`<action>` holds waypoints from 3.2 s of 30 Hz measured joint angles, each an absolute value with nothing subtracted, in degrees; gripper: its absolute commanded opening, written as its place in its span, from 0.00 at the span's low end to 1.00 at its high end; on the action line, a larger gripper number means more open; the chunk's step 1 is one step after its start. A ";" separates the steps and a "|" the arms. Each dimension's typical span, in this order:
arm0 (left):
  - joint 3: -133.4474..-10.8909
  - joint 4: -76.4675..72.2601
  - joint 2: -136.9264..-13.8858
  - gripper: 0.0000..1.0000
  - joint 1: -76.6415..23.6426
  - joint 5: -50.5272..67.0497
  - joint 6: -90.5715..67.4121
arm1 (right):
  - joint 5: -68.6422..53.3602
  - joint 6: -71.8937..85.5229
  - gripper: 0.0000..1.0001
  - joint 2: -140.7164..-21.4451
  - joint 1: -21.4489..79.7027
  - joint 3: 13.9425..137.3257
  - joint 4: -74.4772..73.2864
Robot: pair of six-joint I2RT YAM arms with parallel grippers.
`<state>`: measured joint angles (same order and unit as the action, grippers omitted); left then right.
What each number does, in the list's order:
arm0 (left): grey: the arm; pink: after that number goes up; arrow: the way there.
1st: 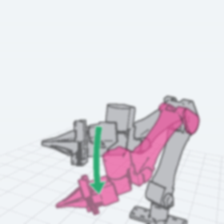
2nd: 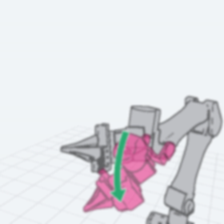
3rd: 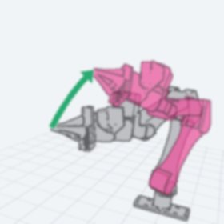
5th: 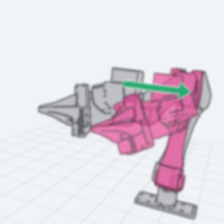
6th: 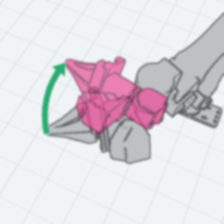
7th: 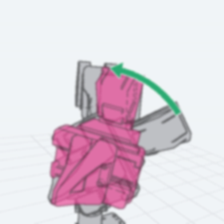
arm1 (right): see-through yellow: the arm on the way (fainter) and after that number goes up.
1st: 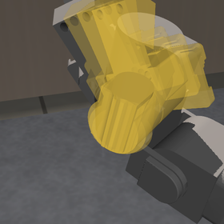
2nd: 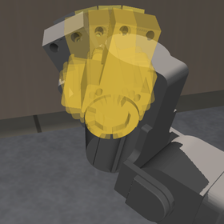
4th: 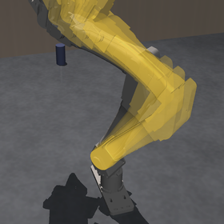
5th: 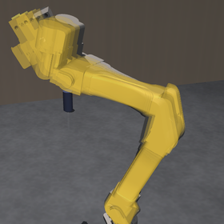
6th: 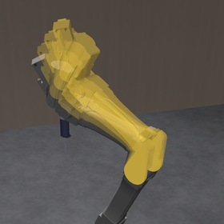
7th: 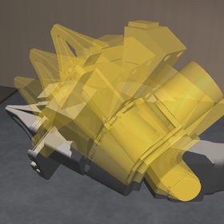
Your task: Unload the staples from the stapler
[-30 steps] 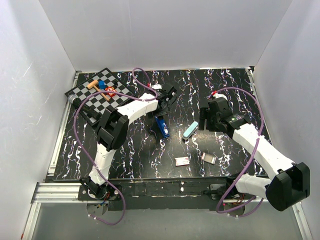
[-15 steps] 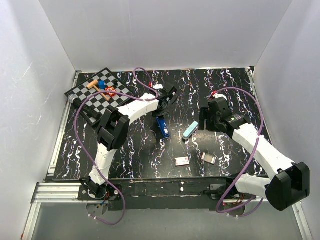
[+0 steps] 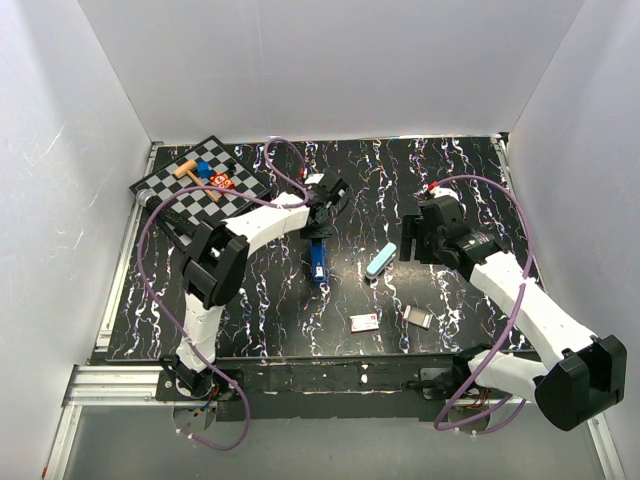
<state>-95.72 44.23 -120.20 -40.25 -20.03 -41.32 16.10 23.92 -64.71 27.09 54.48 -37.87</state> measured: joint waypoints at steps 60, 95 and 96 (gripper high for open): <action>-55.37 24.40 -91.42 0.59 -41.21 8.16 13.02 | 6.90 19.33 0.87 -67.85 34.37 56.80 -42.46; -53.06 22.63 -86.63 0.46 -41.74 3.36 12.82 | 8.80 22.72 0.87 -66.22 39.40 59.16 -46.57; -53.06 22.70 -86.63 0.46 -41.74 3.38 12.82 | 8.80 22.70 0.87 -66.22 39.40 59.16 -46.57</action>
